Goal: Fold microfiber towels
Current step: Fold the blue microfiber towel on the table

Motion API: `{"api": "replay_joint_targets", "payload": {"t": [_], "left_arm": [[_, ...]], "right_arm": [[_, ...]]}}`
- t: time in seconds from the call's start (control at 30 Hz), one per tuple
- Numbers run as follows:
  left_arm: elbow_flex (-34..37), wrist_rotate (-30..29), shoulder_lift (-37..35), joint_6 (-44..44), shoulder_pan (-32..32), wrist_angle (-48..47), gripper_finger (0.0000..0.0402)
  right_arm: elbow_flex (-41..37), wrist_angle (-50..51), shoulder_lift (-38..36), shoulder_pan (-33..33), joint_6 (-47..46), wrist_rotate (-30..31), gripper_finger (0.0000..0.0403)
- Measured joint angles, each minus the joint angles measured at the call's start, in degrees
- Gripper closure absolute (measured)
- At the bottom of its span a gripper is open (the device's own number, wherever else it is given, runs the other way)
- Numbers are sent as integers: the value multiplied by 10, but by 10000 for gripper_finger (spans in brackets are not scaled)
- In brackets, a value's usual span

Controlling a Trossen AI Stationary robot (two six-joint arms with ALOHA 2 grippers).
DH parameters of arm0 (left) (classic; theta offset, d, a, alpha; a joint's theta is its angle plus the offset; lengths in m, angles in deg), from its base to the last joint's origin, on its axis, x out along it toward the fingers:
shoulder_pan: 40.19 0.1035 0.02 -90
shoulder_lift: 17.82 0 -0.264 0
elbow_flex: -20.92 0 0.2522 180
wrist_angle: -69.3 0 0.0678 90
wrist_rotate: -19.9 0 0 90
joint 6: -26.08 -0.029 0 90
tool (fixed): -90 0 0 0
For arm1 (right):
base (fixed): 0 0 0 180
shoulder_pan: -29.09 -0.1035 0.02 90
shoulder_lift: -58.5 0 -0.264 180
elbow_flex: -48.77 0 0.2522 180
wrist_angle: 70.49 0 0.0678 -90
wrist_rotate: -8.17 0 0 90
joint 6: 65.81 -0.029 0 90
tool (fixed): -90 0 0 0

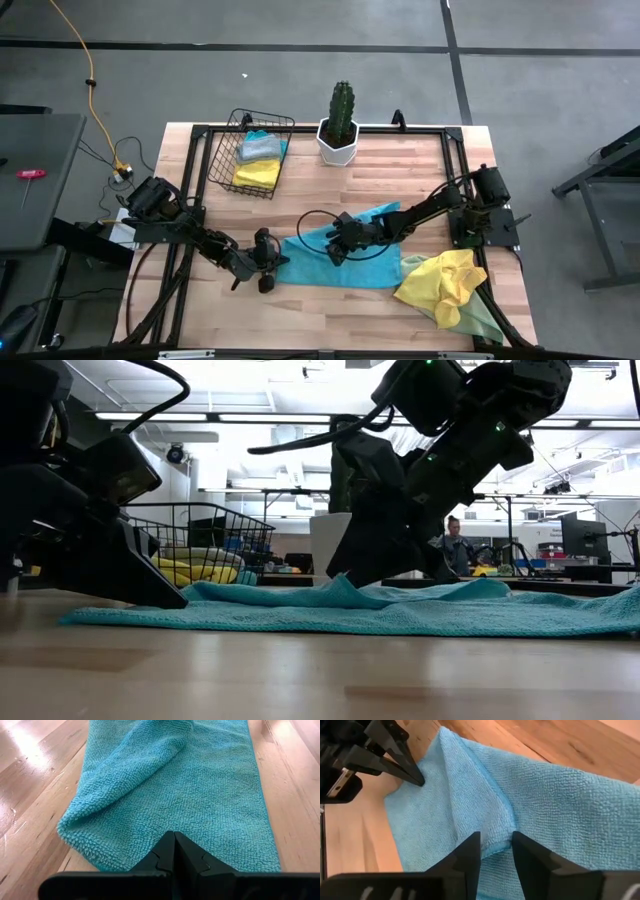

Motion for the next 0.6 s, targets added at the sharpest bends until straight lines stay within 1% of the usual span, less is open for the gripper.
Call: {"api": "replay_joint_targets", "payload": {"t": [0.27,0.43,0.53,0.6], "left_arm": [[0,0,0,0,0,0,401],[0,0,0,0,0,0,402],[0,0,0,0,0,0,402],[0,0,0,0,0,0,402]], "right_arm": [[0,1,0,0,-4,-20,304],[0,1,0,0,-7,-19,305],[0,-1,0,0,4,-19,320],[0,-8,0,0,17,-19,344]]}}
